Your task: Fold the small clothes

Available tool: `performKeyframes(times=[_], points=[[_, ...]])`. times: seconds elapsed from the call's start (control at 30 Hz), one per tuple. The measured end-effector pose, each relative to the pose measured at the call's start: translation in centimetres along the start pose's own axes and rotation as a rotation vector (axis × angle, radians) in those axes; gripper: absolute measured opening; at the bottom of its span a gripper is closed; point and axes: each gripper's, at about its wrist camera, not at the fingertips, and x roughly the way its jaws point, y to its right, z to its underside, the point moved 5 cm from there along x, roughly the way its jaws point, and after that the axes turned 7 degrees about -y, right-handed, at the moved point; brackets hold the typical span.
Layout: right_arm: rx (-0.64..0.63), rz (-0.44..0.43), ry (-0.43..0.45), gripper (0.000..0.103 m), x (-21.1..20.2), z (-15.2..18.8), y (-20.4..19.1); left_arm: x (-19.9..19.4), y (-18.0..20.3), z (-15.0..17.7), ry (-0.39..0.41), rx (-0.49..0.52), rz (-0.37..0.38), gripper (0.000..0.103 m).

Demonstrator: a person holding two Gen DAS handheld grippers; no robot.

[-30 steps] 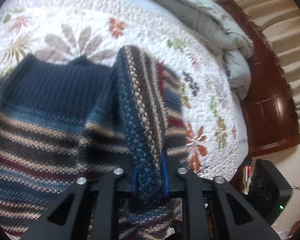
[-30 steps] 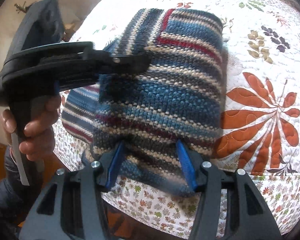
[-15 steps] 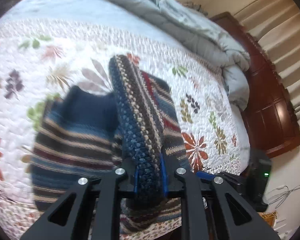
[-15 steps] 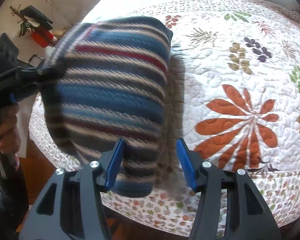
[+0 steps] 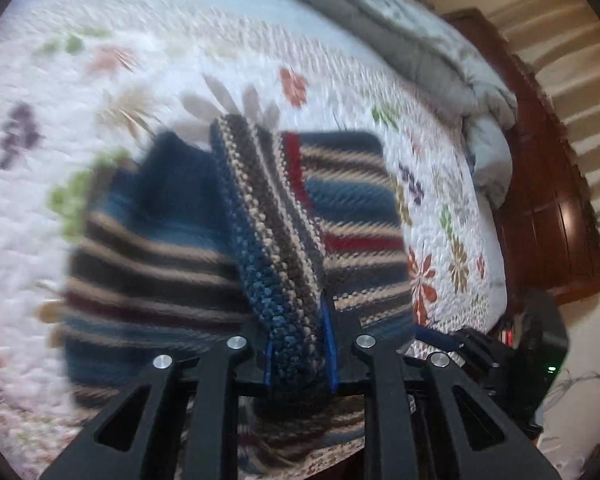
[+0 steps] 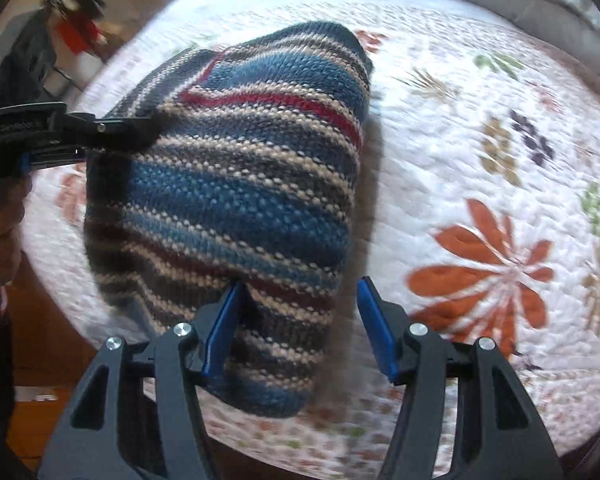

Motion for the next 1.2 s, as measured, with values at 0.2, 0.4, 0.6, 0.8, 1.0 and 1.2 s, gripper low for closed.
performKeyframes(times=[0.2,0.4,0.6,0.8,1.0,1.2], points=[[0.102,0.008,-0.064,0.057,1.5,2.1,4.4,3.1,1.5,0.7,-0.05,0.039,0.065,0.036],[0.093,-0.083,0.029,0.058,-1.1,1.3,4.0,-2.8,-0.2,1.1,0.077,0.049,-0.021,0.08],[0.029,-0.175,0.066,0.059,-2.3,-0.8,0.8,-0.3,-1.6,1.4,-0.02,0.026,0.022,0.08],[0.029,-0.157,0.037,0.059,-1.2,-1.4,1.0,3.2,-2.2,1.6,-0.085,-0.044,0.207,0.08],[0.06,-0.153,0.027,0.059,-0.6,-0.7,1.7,5.6,-1.7,1.7,-0.123,-0.086,0.329,0.079],[0.058,-0.154,0.032,0.06,-0.5,-0.7,1.9,6.6,-0.4,2.1,-0.131,-0.062,0.311,0.038]])
